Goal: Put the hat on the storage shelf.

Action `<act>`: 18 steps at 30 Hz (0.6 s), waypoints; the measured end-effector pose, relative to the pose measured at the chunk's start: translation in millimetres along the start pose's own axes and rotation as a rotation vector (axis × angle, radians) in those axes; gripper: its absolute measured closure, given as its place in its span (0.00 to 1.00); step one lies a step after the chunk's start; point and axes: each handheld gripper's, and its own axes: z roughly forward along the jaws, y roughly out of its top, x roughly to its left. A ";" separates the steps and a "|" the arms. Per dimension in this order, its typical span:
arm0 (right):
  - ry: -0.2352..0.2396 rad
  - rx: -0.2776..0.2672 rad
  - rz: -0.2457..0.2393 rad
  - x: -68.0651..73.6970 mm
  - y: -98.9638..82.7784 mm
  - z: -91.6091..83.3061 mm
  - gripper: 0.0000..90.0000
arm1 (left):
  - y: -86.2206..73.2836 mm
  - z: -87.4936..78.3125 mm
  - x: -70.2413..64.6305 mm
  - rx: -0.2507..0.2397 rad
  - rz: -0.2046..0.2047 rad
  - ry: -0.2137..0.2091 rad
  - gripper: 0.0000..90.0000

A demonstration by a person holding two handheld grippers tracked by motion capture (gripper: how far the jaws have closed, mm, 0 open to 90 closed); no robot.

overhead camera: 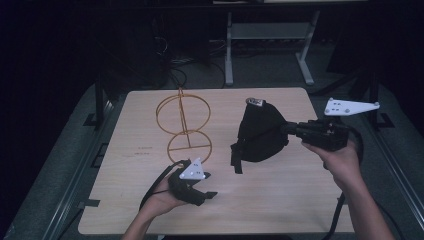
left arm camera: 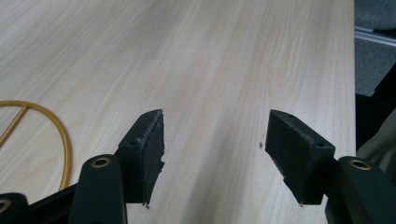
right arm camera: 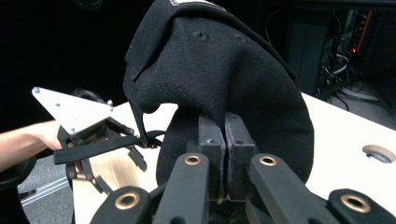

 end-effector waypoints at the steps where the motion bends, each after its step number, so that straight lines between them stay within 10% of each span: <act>1: 0.012 -0.003 -0.007 1.6 6.2 4.3 0.98 | 0.1 0.5 0.1 0.000 0.000 0.001 0.41; 18: 0.060 0.025 -0.066 5.5 49.8 45.2 0.98 | -5.7 5.4 1.2 0.018 -0.002 0.002 0.39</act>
